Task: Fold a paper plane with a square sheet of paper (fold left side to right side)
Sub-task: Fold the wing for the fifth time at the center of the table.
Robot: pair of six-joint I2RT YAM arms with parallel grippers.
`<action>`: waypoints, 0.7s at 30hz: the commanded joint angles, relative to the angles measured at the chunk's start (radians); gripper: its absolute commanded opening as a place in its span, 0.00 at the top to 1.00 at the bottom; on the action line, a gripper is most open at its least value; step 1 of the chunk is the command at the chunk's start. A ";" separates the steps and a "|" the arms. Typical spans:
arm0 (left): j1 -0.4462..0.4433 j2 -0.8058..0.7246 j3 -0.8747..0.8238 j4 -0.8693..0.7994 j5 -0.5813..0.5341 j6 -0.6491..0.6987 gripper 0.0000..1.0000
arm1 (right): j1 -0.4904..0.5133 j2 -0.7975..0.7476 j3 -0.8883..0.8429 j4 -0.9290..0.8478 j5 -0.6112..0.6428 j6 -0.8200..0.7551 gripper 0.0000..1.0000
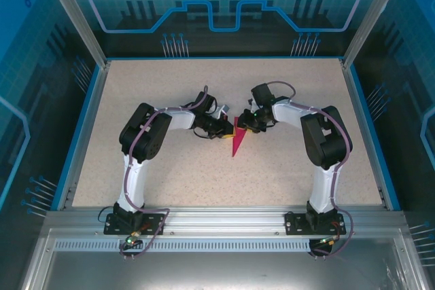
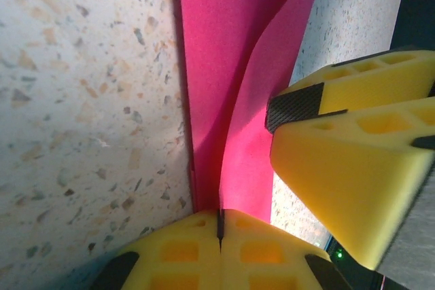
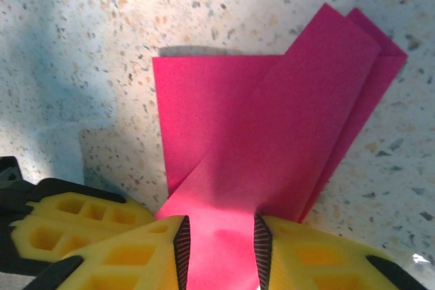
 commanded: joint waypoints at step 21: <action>0.025 -0.266 -0.138 -0.002 -0.005 -0.019 0.71 | -0.010 0.070 -0.047 -0.046 0.004 0.007 0.74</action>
